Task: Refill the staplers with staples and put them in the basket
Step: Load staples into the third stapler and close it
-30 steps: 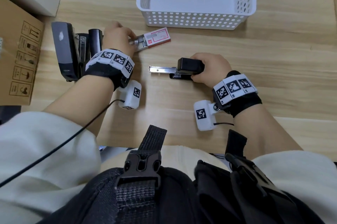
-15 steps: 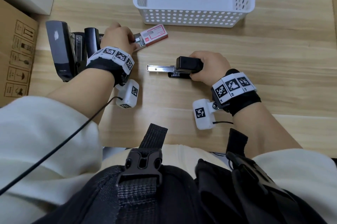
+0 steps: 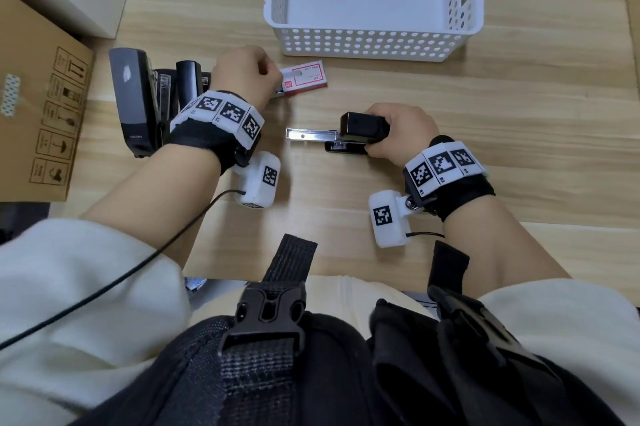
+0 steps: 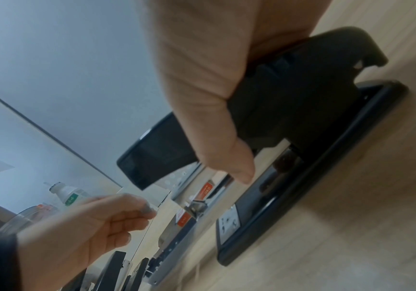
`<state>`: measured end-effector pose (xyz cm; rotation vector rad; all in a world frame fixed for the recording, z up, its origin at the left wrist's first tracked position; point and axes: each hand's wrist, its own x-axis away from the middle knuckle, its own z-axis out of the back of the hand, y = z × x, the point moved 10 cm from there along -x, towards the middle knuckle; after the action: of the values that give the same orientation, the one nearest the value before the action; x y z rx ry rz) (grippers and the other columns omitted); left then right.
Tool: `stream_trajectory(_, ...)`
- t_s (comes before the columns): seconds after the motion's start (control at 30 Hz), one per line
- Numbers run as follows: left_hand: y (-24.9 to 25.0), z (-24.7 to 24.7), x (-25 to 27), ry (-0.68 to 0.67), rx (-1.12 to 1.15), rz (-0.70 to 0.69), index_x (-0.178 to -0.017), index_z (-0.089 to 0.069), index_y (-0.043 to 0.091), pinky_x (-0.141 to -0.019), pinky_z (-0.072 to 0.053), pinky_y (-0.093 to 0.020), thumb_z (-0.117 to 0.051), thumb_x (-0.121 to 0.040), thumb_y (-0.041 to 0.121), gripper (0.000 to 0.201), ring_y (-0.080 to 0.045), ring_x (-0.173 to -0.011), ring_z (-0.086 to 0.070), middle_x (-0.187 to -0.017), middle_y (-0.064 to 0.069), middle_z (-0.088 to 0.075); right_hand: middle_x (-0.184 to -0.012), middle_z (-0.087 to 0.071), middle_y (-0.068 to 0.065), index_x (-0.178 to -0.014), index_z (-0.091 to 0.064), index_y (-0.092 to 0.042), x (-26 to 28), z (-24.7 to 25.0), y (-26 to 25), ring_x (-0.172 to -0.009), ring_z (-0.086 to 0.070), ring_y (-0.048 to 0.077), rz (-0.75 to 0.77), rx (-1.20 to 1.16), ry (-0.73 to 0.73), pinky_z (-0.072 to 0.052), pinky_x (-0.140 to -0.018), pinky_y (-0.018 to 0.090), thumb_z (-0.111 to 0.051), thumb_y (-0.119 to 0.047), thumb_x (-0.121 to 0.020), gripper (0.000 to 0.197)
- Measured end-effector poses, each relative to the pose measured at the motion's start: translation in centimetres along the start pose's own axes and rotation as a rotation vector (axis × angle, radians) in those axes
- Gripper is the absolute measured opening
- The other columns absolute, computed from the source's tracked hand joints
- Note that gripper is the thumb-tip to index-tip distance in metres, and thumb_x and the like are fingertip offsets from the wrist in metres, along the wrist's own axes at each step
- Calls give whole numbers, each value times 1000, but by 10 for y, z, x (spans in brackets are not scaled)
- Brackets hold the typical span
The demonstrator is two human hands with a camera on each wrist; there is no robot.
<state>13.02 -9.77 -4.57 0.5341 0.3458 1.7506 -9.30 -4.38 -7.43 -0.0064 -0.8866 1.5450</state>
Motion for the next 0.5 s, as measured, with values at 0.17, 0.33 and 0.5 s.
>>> stream_trajectory(0.17,11,-2,16,-61,264,-30,-77,-63,3,-70,-44,-30,-52,-77,21,21,-16,-74,-53,-76,-12,-64,-85,-58,-6,-101,-62,-24,1,-1,0,-82,-54,19,0,-9,0,-40,-70,26,-66,-9,-71,34)
stream_trajectory(0.33,8,-18,30,-165,461,21,-62,-60,23,-60,-47,-20,-54,-78,18,18,1,-50,-54,-57,8,-63,-85,-58,-5,-102,-62,-25,2,0,0,-81,-53,19,-2,-4,5,-38,-69,25,-65,-8,-71,36)
stream_trajectory(0.5,10,-34,45,-297,606,11,-76,-67,10,-54,-46,-11,-65,-81,10,6,-2,-53,-60,-54,4,-62,-84,-58,-6,-102,-62,-26,3,0,-1,-80,-53,18,-5,3,12,-37,-68,24,-65,-9,-70,36)
